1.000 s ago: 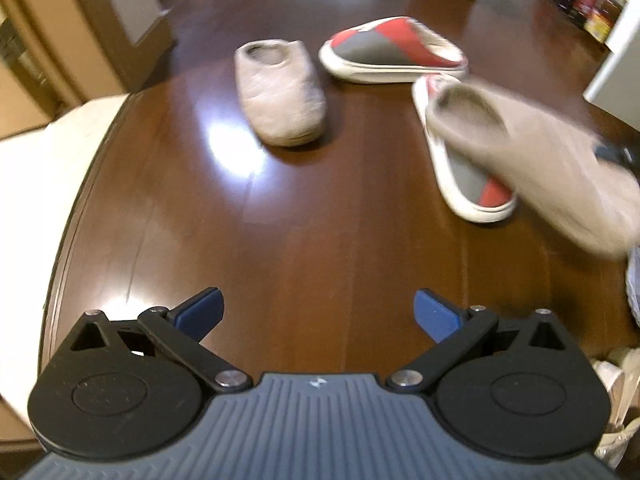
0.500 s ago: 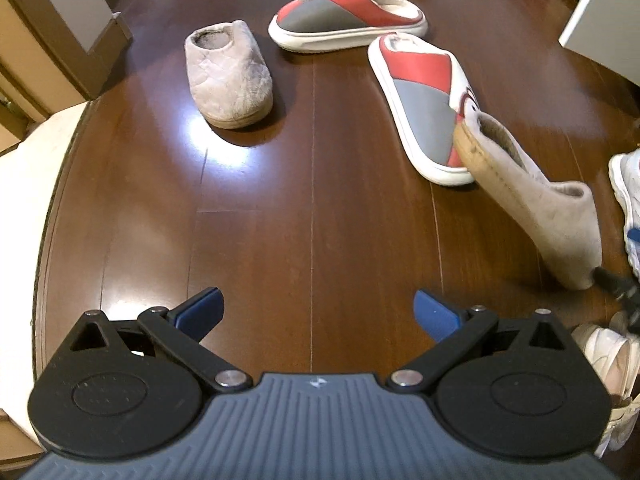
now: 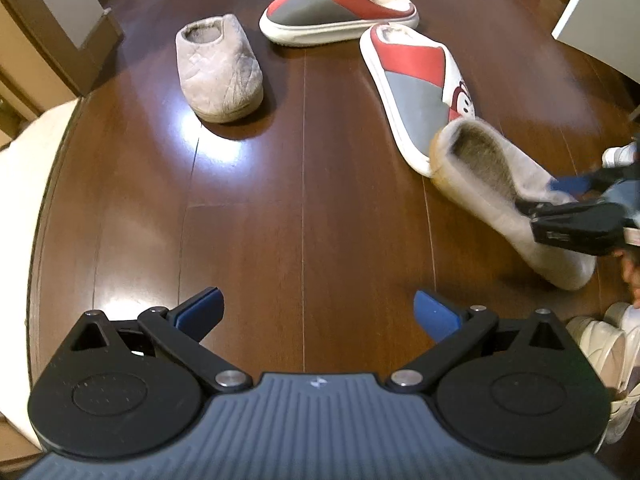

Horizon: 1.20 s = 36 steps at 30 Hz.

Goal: Organize scattered shoes
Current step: 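Carry the slipper beside the white sneakers, set it down, open right gripper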

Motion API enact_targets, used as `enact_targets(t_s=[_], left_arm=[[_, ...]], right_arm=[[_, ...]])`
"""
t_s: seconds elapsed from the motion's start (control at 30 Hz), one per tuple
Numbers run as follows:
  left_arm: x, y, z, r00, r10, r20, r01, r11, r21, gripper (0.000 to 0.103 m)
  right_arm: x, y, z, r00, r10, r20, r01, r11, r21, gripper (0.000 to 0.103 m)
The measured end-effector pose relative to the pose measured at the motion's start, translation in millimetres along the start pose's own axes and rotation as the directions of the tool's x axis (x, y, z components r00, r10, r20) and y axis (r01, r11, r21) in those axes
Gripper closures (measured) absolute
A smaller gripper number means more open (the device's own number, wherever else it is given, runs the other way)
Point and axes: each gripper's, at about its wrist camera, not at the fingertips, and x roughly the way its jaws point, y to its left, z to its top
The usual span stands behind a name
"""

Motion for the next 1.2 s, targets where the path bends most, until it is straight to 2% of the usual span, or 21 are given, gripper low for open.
enact_targets(t_s=[0.07, 0.17, 0.27, 0.37, 0.4, 0.53, 0.63, 0.67, 0.7, 0.73, 0.77, 0.83, 0.87, 0.9, 0.97, 1.03, 1.07, 1.1, 1.13, 1.17, 1.2], left_arm=[[-1, 5, 0, 1.0, -0.005, 0.004, 0.005, 1.0, -0.018, 0.001], [1, 8, 1, 1.0, -0.015, -0.004, 0.015, 0.999, -0.042, 0.001], [0, 4, 0, 0.999, -0.031, -0.007, 0.031, 0.999, -0.031, 0.001], [0, -3, -1, 1.0, -0.027, -0.003, 0.027, 1.0, -0.001, 0.001], [0, -5, -1, 1.0, -0.027, -0.005, 0.027, 1.0, 0.004, 0.001], [3, -17, -2, 0.999, -0.038, -0.016, 0.038, 0.999, 0.031, 0.001], [3, -25, -3, 0.999, -0.031, -0.011, 0.031, 0.997, 0.071, 0.001], [4, -27, -3, 1.0, -0.026, -0.012, 0.027, 0.997, 0.078, 0.001], [5, -28, -3, 1.0, -0.024, -0.014, 0.025, 0.997, 0.079, 0.001], [7, -28, -2, 0.999, -0.026, -0.021, 0.027, 0.997, 0.075, 0.001], [9, -29, -2, 0.999, -0.031, -0.03, 0.033, 0.997, 0.069, 0.001], [13, -32, -1, 0.998, -0.04, -0.043, 0.043, 0.997, 0.066, 0.001], [14, -35, -1, 0.998, -0.043, -0.046, 0.046, 0.996, 0.073, 0.001], [15, -39, -1, 0.998, -0.044, -0.047, 0.048, 0.995, 0.083, 0.001], [16, -45, -2, 0.998, -0.046, -0.049, 0.051, 0.993, 0.104, 0.001], [15, -50, -3, 0.998, -0.045, -0.048, 0.051, 0.991, 0.124, 0.001], [16, -51, -3, 0.998, -0.045, -0.049, 0.051, 0.99, 0.131, 0.001], [16, -53, -4, 0.998, -0.044, -0.05, 0.051, 0.989, 0.138, 0.001], [17, -54, -4, 0.998, -0.044, -0.052, 0.05, 0.989, 0.139, 0.001], [18, -54, -4, 0.998, -0.043, -0.056, 0.05, 0.99, 0.135, 0.001], [19, -54, -4, 0.997, -0.043, -0.059, 0.051, 0.99, 0.131, 0.001]], right_arm=[[6, -10, -3, 1.0, 0.013, -0.015, -0.012, 0.999, 0.052, 0.096], [-15, -41, -8, 0.998, 0.023, 0.062, -0.034, 0.982, 0.187, 0.096], [-44, -79, -17, 0.992, 0.032, 0.121, -0.073, 0.932, 0.356, 0.096], [-61, -112, -33, 0.986, -0.052, 0.159, -0.035, 0.866, 0.5, 0.096], [-59, -128, -38, 0.984, -0.069, 0.164, -0.035, 0.829, 0.559, 0.096], [-22, -158, -46, 0.989, -0.116, 0.087, 0.042, 0.802, 0.596, 0.095], [-9, -176, -59, 0.978, -0.199, 0.069, 0.108, 0.756, 0.646, 0.093], [-12, -179, -63, 0.973, -0.224, 0.06, 0.131, 0.746, 0.653, 0.076], [-15, -182, -68, 0.964, -0.261, 0.052, 0.162, 0.731, 0.663, 0.042], [-18, -181, -72, 0.96, -0.276, 0.053, 0.173, 0.729, 0.662, 0.028], [-21, -178, -76, 0.96, -0.273, 0.068, 0.165, 0.743, 0.649, 0.017], [-29, -163, -88, 0.966, -0.225, 0.124, 0.116, 0.813, 0.57, 0.011], [-23, -155, -89, 0.971, -0.206, 0.124, 0.11, 0.839, 0.533, 0.004], [-17, -139, -94, 0.978, -0.177, 0.111, 0.106, 0.879, 0.464, 0.003], [-5, -123, -103, 0.981, -0.176, 0.077, 0.133, 0.912, 0.388, 0.004], [20, -107, -108, 0.971, -0.239, 0.016, 0.222, 0.923, 0.313, 0.013], [29, -104, -110, 0.964, -0.264, -0.002, 0.253, 0.922, 0.294, 0.024], [34, -106, -111, 0.964, -0.267, -0.002, 0.255, 0.916, 0.309, 0.025], [38, -108, -113, 0.966, -0.257, 0.0, 0.243, 0.912, 0.331, 0.033], [39, -113, -115, 0.977, -0.214, 0.007, 0.196, 0.906, 0.375, 0.048], [40, -117, -113, 0.982, -0.19, 0.003, 0.172, 0.896, 0.409, 0.059]])
